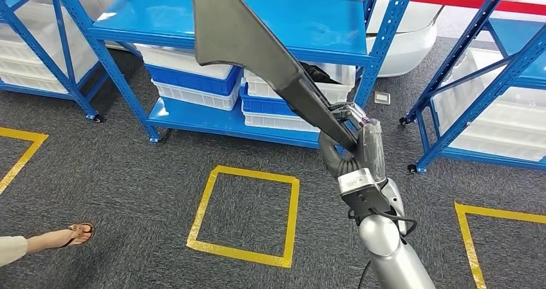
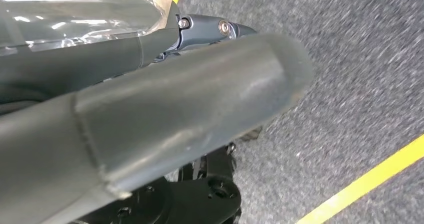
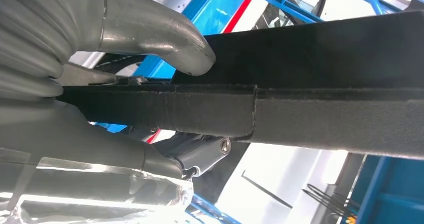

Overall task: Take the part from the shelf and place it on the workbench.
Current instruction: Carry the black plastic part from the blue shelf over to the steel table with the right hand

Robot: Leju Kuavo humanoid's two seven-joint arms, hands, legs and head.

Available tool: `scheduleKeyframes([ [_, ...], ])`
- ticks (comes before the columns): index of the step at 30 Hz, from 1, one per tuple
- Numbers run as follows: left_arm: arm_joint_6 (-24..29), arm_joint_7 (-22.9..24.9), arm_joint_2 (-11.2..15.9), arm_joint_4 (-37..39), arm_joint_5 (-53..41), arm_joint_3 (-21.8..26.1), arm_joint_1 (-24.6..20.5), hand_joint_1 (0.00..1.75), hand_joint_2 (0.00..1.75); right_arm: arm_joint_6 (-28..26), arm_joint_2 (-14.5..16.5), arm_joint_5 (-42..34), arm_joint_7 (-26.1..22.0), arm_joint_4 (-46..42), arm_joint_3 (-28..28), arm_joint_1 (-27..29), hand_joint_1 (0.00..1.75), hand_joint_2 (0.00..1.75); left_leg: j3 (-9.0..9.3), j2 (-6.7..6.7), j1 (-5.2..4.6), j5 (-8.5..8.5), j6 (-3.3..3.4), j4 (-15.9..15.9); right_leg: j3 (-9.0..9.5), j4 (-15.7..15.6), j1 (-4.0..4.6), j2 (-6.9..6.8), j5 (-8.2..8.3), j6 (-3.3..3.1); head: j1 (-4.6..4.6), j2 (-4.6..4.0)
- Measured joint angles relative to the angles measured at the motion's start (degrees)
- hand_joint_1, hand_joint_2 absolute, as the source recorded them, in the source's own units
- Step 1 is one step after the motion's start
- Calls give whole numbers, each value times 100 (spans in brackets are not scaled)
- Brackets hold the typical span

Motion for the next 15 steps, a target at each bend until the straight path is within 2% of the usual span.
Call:
scheduleKeyframes([
  [1, 13, 8, 0, 0, 11, 14, 0, 0, 0, 14, -5, -9, -2, 0, 0, -3, 175, 175, -9, -2, 5, 10, 25, 2, -6, 0, 0, 0, 8, -9, -1, 0],
  [2, 24, 19, -2, 0, 24, 26, 0, 0, 0, 33, -8, -21, -3, 1, 1, -13, 175, 175, -12, -3, 13, 29, 20, -6, -12, 2, 13, 0, 17, -24, 0, 0],
  [7, 38, 40, -5, 0, 75, 85, 0, 0, 0, 81, -6, -58, -6, 5, 26, -98, 175, 175, -23, -5, 44, 81, -49, -35, -45, 14, 52, -2, 46, -80, 0, 0],
  [15, 38, 46, -7, 0, 85, 142, 0, 0, 0, 83, -6, -60, -6, 7, 40, -135, 175, 175, -44, -6, 53, 106, -96, -40, -73, 32, 66, -3, 53, -96, -1, 0],
])
